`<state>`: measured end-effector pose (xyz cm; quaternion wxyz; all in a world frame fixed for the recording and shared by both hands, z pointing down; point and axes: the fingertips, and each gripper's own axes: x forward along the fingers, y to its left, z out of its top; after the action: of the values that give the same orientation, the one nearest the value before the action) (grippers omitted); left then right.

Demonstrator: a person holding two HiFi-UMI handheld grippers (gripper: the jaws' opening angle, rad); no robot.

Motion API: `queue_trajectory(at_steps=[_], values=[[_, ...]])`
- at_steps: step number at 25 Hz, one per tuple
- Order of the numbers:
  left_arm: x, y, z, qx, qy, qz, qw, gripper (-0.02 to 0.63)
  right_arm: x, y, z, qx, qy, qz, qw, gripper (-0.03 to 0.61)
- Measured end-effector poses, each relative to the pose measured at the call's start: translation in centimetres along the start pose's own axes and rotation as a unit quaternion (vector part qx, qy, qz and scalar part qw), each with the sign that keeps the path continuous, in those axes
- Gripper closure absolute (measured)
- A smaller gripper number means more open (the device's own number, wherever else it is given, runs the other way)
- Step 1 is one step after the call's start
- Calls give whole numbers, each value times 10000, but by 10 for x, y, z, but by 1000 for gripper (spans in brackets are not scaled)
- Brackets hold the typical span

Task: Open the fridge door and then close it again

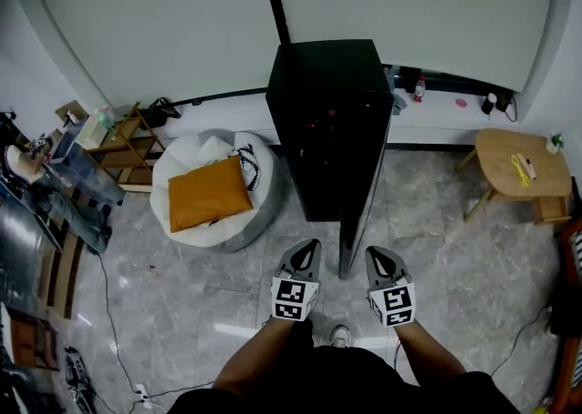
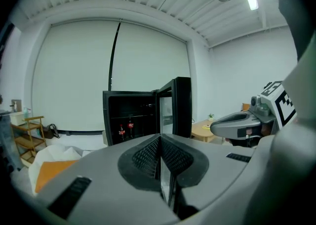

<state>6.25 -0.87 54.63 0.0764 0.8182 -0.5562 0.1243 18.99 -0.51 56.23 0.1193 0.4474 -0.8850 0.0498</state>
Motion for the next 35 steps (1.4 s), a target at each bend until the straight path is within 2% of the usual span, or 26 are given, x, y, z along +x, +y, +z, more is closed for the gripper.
queue_trajectory(at_steps=[11, 14, 18, 23, 35], values=[[5, 43, 19, -183, -59, -90, 9998, 592, 43, -15, 22, 258, -29, -119, 9996, 560], [11, 52, 15, -276, -52, -92, 9996, 592, 51, -22, 22, 293, 21, -198, 9994, 560], [14, 71, -3, -405, 146, -67, 9990, 592, 58, -20, 20, 307, 115, -233, 9992, 560], [24, 78, -4, -379, 204, -133, 9990, 592, 65, -20, 22, 258, 165, -273, 9992, 560], [39, 106, 3, -492, 111, -185, 9986, 592, 90, 4, 26, 302, 143, -215, 9992, 560]])
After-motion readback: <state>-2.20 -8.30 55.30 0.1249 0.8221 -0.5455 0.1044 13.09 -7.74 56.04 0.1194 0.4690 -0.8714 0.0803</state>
